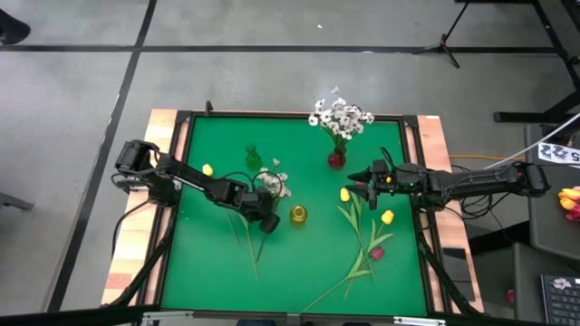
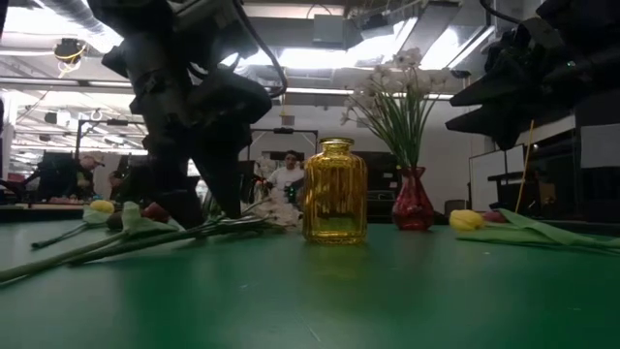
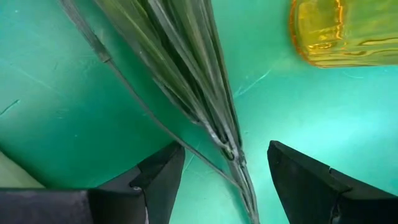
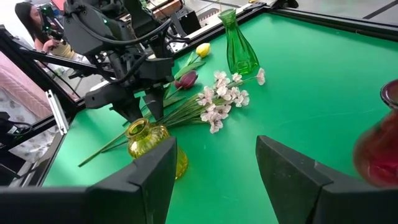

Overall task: Sort flowers into vase by color
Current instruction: Put the white flower into the red vase

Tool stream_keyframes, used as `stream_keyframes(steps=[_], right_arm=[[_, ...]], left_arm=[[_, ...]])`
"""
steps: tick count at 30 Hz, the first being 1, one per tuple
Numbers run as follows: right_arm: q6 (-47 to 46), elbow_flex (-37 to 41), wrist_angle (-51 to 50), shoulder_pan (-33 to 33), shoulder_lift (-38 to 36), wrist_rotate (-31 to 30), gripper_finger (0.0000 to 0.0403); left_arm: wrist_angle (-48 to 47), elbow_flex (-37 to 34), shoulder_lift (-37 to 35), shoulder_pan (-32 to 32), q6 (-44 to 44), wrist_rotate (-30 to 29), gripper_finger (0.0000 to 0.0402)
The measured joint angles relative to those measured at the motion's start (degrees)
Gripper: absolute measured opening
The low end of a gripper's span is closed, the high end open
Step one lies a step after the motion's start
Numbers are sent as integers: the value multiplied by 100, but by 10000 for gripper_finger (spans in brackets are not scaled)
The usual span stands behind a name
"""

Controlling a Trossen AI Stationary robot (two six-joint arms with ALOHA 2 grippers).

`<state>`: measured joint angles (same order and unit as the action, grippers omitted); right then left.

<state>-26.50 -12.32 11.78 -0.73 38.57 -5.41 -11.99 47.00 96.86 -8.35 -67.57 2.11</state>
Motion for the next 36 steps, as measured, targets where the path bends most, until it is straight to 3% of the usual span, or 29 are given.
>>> stream_keyframes(steps=[7,26,36], right_arm=[[0,0,1,0,0,0,218],[-2,0,1,0,0,-9,218],[-2,0,8,0,0,-13,218]], left_arm=[[111,-16,14,56,125,-63,218],[282,-33,-3,58,370,-337,18],[188,-33,-472,232,628,-795,8]])
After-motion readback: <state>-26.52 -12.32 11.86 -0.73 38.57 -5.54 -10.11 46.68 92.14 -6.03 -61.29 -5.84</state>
